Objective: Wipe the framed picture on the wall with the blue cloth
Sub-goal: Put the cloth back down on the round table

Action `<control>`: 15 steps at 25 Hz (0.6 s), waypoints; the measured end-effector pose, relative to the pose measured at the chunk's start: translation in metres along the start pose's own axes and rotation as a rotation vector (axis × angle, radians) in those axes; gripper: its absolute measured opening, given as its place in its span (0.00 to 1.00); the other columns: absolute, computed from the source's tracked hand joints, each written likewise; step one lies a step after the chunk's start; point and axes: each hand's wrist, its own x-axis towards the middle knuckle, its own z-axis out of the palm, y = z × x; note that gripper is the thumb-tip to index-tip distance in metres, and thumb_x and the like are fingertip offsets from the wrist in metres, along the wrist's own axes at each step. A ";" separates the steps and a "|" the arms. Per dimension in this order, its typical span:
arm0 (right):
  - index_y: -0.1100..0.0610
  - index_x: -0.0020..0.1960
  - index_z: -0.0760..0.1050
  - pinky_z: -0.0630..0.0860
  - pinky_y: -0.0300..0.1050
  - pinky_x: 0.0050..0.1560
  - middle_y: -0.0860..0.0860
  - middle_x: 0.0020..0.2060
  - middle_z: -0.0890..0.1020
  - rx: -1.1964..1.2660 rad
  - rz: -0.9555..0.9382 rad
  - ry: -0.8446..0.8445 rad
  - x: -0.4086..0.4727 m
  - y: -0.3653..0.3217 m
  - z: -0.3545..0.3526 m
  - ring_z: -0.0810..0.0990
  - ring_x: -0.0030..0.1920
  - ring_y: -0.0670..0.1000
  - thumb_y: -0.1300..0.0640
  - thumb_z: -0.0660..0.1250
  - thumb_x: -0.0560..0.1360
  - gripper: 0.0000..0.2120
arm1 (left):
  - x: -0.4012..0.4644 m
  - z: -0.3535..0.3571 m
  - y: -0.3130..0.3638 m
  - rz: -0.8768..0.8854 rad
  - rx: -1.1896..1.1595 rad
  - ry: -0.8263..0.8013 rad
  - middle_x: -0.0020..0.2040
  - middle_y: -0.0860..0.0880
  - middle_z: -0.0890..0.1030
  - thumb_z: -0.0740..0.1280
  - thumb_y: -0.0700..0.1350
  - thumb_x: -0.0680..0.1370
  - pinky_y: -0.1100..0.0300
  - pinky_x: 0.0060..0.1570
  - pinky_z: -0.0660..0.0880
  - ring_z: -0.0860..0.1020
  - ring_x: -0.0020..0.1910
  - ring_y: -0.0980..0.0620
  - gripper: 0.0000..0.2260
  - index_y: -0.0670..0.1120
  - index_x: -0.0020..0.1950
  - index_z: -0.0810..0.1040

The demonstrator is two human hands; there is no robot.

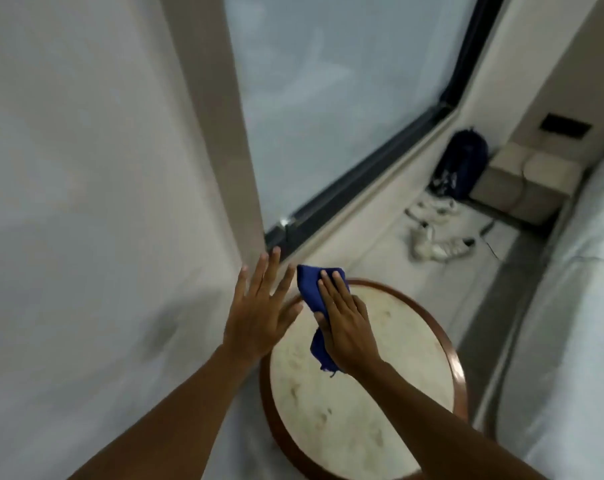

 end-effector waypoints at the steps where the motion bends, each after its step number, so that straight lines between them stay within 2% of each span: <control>1: 0.52 0.80 0.50 0.48 0.44 0.73 0.50 0.79 0.54 -0.026 0.044 -0.069 -0.030 0.032 0.027 0.40 0.78 0.44 0.44 0.44 0.84 0.27 | -0.014 0.050 0.017 0.018 -0.057 -0.063 0.82 0.43 0.49 0.50 0.64 0.82 0.38 0.76 0.53 0.47 0.81 0.44 0.32 0.49 0.82 0.51; 4: 0.55 0.79 0.56 0.53 0.47 0.73 0.50 0.78 0.58 -0.116 0.124 -0.243 -0.111 0.121 0.110 0.39 0.78 0.44 0.45 0.44 0.84 0.27 | -0.067 0.189 0.069 0.006 -0.148 -0.248 0.82 0.44 0.48 0.47 0.64 0.82 0.40 0.76 0.55 0.48 0.81 0.45 0.32 0.50 0.82 0.49; 6: 0.55 0.79 0.56 0.59 0.55 0.74 0.49 0.79 0.55 -0.166 0.173 -0.385 -0.146 0.167 0.158 0.41 0.79 0.46 0.45 0.46 0.84 0.27 | -0.096 0.262 0.095 0.017 -0.169 -0.313 0.82 0.44 0.49 0.45 0.64 0.82 0.41 0.75 0.55 0.49 0.81 0.45 0.31 0.50 0.82 0.49; 8: 0.56 0.80 0.53 0.56 0.60 0.74 0.49 0.79 0.50 -0.229 0.206 -0.495 -0.174 0.202 0.198 0.43 0.79 0.49 0.43 0.46 0.83 0.29 | -0.115 0.321 0.112 0.045 -0.168 -0.348 0.82 0.43 0.52 0.46 0.63 0.82 0.41 0.76 0.55 0.52 0.80 0.44 0.30 0.50 0.81 0.52; 11: 0.56 0.81 0.49 0.47 0.56 0.74 0.51 0.80 0.47 -0.302 0.225 -0.516 -0.202 0.224 0.231 0.42 0.79 0.50 0.37 0.43 0.82 0.34 | -0.126 0.371 0.121 0.092 -0.173 -0.402 0.81 0.41 0.55 0.47 0.61 0.82 0.40 0.75 0.54 0.54 0.80 0.42 0.30 0.49 0.81 0.53; 15: 0.58 0.80 0.49 0.52 0.51 0.73 0.53 0.80 0.48 -0.275 0.253 -0.463 -0.209 0.221 0.243 0.44 0.80 0.52 0.37 0.43 0.82 0.35 | -0.129 0.391 0.121 0.122 -0.081 -0.473 0.81 0.43 0.55 0.46 0.61 0.82 0.37 0.75 0.55 0.54 0.80 0.41 0.29 0.50 0.81 0.55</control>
